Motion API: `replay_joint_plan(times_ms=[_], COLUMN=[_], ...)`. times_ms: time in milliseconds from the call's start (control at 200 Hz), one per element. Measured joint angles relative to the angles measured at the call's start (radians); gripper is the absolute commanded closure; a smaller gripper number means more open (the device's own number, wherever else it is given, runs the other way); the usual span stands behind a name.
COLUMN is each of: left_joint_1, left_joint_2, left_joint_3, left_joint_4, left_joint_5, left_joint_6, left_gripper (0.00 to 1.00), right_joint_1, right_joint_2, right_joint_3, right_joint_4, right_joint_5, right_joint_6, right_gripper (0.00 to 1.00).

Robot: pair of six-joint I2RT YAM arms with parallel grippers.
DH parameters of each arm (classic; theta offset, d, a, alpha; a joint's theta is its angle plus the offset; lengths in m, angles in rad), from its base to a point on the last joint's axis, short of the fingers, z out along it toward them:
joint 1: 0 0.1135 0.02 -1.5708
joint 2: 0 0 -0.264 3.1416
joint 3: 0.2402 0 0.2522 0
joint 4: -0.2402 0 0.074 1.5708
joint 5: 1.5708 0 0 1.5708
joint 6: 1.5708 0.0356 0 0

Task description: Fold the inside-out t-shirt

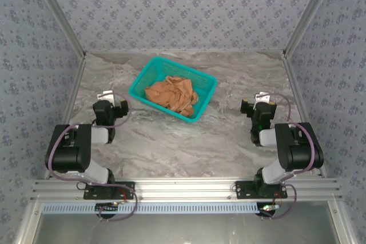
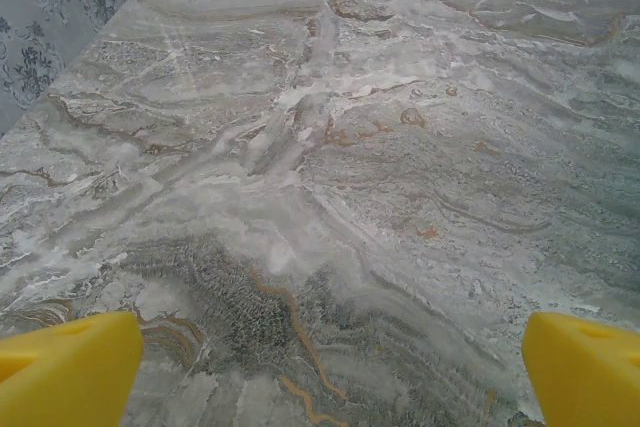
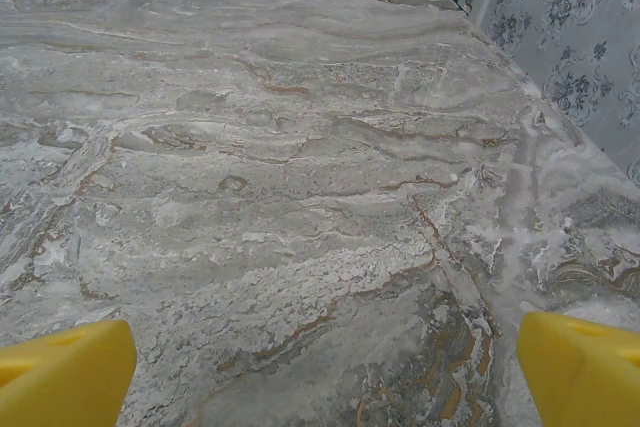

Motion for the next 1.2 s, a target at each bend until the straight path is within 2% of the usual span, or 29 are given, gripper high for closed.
replay_joint_plan(times_ms=[829,914,1004,1084,1199], left_joint_1=[0.011,0.011,0.013,0.020,0.021], left_joint_2=[0.000,-0.021,-0.128,-0.241,-0.342], left_joint_3=[0.000,0.019,0.084,0.162,0.261], left_joint_4=[-0.001,-0.064,-0.248,-0.375,-0.467], left_joint_5=[0.004,-0.015,-0.063,-0.082,0.016], left_joint_6=[-0.001,-0.009,-0.047,-0.101,-0.191], left_gripper=[0.02,0.02,0.02,0.02,0.03], right_joint_1=[-0.011,-0.005,0.038,0.077,0.115], right_joint_2=[-0.001,-0.009,-0.079,-0.227,-0.416], right_joint_3=[0.000,-0.005,-0.009,0.002,0.086], right_joint_4=[0.000,0.006,-0.040,-0.151,-0.335], right_joint_5=[0.004,0.004,0.056,0.084,0.084], right_joint_6=[0.001,-0.003,-0.027,-0.010,0.119], right_gripper=[0.00,0.00,0.00,0.01,0.06])
